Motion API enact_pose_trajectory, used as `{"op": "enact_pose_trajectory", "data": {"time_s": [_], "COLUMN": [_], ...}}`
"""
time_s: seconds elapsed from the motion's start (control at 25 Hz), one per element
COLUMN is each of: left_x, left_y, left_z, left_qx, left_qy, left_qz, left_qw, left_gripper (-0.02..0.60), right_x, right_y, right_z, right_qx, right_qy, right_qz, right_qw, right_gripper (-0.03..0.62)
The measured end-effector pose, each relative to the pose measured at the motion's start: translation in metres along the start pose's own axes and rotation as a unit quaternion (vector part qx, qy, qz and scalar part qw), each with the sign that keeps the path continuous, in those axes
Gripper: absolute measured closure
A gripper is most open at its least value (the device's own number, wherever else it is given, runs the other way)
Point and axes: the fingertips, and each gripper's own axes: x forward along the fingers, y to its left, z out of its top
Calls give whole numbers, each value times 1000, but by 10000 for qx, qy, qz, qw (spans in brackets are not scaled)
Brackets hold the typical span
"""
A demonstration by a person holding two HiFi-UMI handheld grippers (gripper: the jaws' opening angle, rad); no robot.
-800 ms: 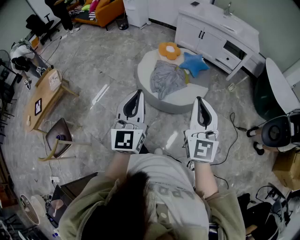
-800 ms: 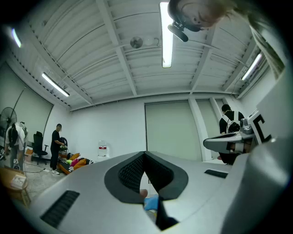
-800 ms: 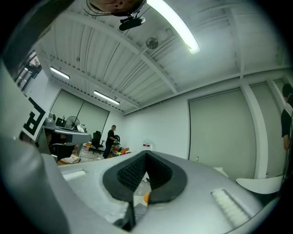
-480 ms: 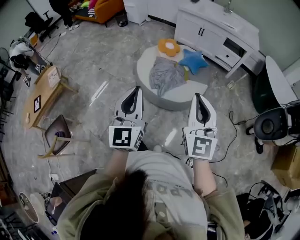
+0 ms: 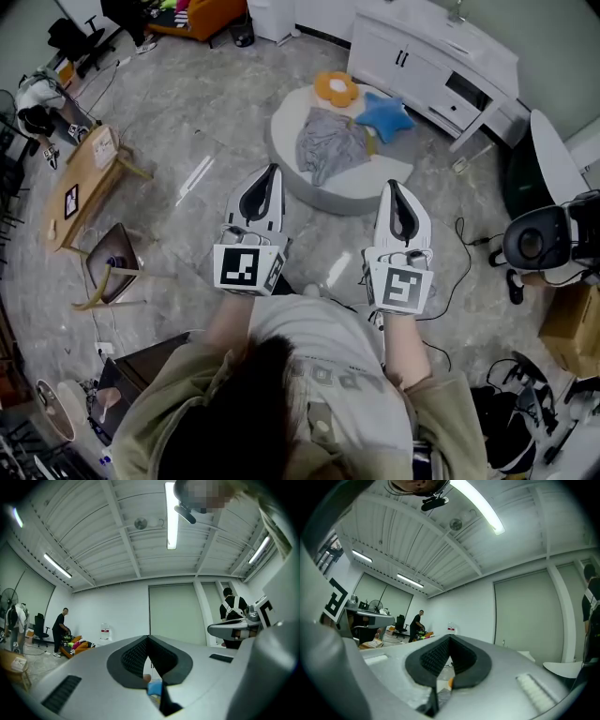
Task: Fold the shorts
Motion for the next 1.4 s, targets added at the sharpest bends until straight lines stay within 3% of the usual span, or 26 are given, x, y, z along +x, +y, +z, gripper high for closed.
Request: {"op": "enact_pose_trajectory", "data": {"time_s": [0.32,0.4,0.48,0.56,0.64,0.8,1.08,1.4], "left_x": [9,13,18,24,31,45,71,112], "left_y": [21,28,34,40,44,60,124,196], "left_z": [-8,-7,-7,-8,-10,-24,-49,-70], "left_qx": [-121,-157,-171,-100,41,24,-119,-84], "left_qy": [303,339,343,377,477,714,958,1216], "left_qz": [27,-25,-77,-160,-286,-523,-530,-887], "left_qw": [9995,9993,9992,9991,9984,9961,9939,9886], "left_gripper": [571,562,476,404,332,298,298,298], "right_x": [8,13,19,26,35,52,96,160], "right_y": [-14,-15,-14,-12,-10,-5,12,45], "right_z": [-6,-8,-10,-12,-14,-21,-35,-46], "right_qx": [555,573,601,673,660,503,527,442], "right_qy": [-153,-126,-113,-105,-79,37,215,446], "right_qz": [-138,-127,-63,3,73,117,-70,-353], "right_qw": [9982,9982,9981,9977,9978,9987,9984,9974], "right_gripper": [595,566,559,426,347,341,342,341]}}
